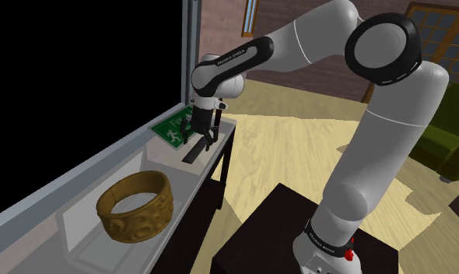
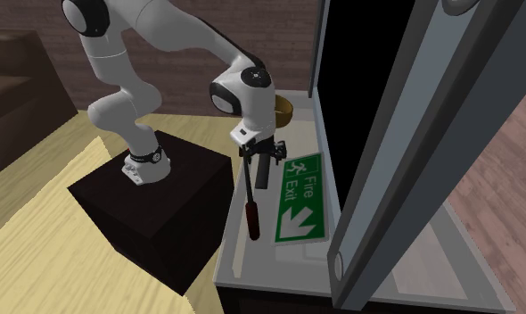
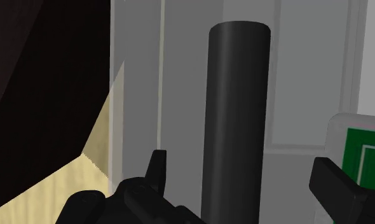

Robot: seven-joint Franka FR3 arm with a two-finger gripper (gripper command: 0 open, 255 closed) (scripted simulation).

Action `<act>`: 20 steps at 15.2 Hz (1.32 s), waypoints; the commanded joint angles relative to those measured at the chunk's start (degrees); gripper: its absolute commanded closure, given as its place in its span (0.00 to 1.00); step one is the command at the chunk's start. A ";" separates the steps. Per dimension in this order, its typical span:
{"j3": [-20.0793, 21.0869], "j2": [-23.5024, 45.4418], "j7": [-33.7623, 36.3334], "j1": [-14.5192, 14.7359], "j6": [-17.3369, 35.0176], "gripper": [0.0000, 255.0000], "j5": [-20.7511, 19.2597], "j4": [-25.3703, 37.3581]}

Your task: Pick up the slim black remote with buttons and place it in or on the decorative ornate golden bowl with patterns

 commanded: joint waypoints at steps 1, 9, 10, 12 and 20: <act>0.16 0.77 0.00 0.18 1.62 0.00 0.09 -0.79; 0.20 0.99 0.00 0.23 2.05 0.00 0.11 -1.00; 0.20 0.99 0.00 0.23 2.05 1.00 0.11 -1.00; 0.20 0.98 -0.02 0.23 2.09 1.00 0.12 -1.04; 0.16 0.56 0.11 0.23 1.32 1.00 0.09 -0.68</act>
